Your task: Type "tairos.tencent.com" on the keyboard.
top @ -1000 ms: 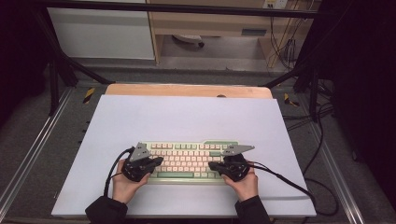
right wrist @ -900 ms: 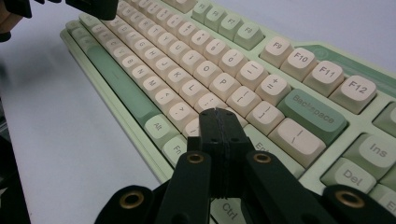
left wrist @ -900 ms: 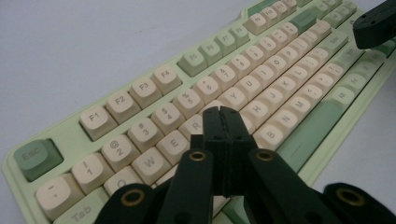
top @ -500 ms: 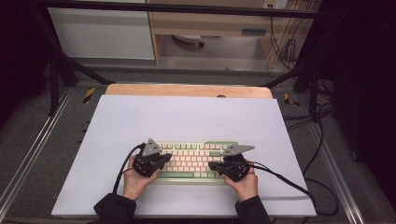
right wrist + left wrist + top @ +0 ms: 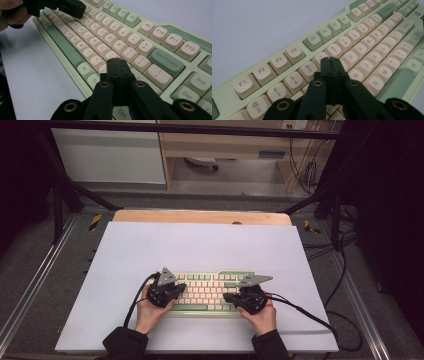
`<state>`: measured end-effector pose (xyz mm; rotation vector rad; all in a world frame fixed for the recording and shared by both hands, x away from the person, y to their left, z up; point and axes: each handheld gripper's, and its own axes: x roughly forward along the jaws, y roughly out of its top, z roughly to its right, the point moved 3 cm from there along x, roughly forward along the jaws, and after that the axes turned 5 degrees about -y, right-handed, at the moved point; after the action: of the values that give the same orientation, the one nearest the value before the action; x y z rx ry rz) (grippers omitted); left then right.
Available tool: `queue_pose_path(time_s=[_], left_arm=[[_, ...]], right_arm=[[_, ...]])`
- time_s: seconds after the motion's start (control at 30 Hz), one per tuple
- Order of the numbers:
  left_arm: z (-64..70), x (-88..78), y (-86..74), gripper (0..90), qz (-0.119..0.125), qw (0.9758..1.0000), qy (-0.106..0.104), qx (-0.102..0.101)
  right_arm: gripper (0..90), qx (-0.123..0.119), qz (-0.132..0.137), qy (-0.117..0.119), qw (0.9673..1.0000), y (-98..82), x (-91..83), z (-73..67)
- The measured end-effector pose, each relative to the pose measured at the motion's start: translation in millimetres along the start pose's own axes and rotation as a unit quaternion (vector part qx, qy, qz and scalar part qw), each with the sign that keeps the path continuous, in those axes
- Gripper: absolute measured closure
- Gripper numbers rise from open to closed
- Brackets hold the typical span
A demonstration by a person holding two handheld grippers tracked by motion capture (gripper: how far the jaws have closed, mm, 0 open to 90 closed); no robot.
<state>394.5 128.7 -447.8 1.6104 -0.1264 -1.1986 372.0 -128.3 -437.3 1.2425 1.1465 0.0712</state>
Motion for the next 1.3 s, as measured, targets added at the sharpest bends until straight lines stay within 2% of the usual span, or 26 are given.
queue_pose_path(time_s=[0.6, 1.03, 1.3], left_arm=[[1.9, 2.4, -2.2, 89.9, -0.004, 0.9999, 0.003, 0.011], [4.4, -12.5, -1.4, 90.0, 0.008, 0.9999, -0.003, 0.014], [0.1, -23.0, -3.3, 90.0, 0.012, 0.9999, 0.000, 0.011]], right_arm=[[90.0, 0.000, -0.001, 0.000, 1.0000, -0.5, 0.5, -0.3], [90.0, -0.002, -0.001, 0.000, 1.0000, -0.7, 0.4, -0.4], [90.0, -0.001, -0.003, 0.001, 1.0000, -1.0, 0.7, -0.7]])
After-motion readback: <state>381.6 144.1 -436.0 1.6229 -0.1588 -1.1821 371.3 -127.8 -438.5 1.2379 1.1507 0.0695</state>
